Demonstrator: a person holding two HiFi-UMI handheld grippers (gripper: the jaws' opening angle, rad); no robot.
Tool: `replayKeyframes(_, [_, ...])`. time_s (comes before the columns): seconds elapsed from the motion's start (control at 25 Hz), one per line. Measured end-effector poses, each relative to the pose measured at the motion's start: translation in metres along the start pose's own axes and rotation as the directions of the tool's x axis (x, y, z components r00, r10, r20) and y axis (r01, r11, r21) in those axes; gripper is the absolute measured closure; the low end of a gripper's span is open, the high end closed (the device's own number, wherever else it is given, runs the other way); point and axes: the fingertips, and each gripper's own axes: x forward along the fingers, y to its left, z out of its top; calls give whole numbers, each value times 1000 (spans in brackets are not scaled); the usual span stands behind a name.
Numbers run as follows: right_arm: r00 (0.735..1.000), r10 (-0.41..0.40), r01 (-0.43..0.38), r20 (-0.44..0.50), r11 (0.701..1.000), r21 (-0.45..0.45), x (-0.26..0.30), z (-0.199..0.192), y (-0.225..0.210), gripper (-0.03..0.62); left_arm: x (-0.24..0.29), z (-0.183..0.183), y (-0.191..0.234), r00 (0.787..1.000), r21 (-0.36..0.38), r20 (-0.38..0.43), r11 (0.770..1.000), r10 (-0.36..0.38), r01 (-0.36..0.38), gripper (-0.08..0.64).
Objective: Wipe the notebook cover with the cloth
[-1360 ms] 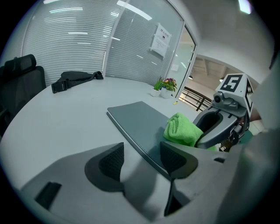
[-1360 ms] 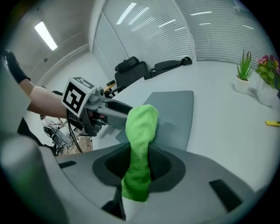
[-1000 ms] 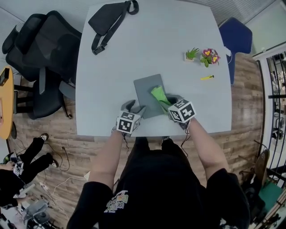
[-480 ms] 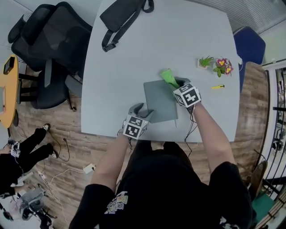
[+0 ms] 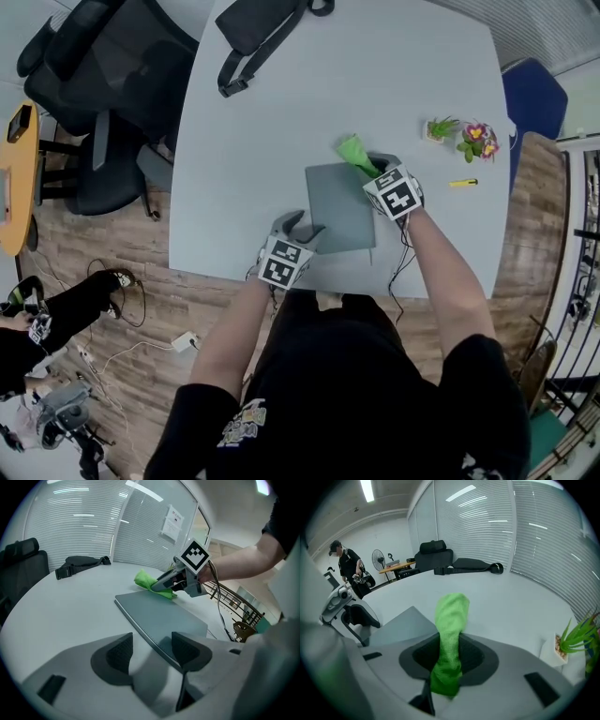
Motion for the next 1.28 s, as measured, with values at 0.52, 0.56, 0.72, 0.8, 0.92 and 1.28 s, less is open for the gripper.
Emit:
replayKeyframes(0.52, [1000,10,-10,6,998,55,-18,-27,26,482,1,-2,1,1000,1,2,1000,3,-3,299])
replayKeyframes(0.56, [1000,9,-9,8,998,60,-20,-29,29,482,1,-2,2,1000,1,2,1000,3,-3,299])
replayKeyframes(0.72, [1000,7,-8,14,996,90,-28,-41,38,482,2,-2,2,1000,-1,3,1000,4,-4,299])
replayKeyframes(0.8, [1000,4,-6,19,994,107,-32,-47,43,482,2,-2,2,1000,0,2,1000,4,-4,299])
replayKeyframes(0.92, [1000,-1,-3,28,991,136,-40,-56,52,482,1,-1,3,1000,1,3,1000,4,-4,299])
replayKeyframes(1.28, [999,-2,-5,38,980,197,-58,-82,74,482,1,-1,3,1000,-2,1,1000,3,-3,299])
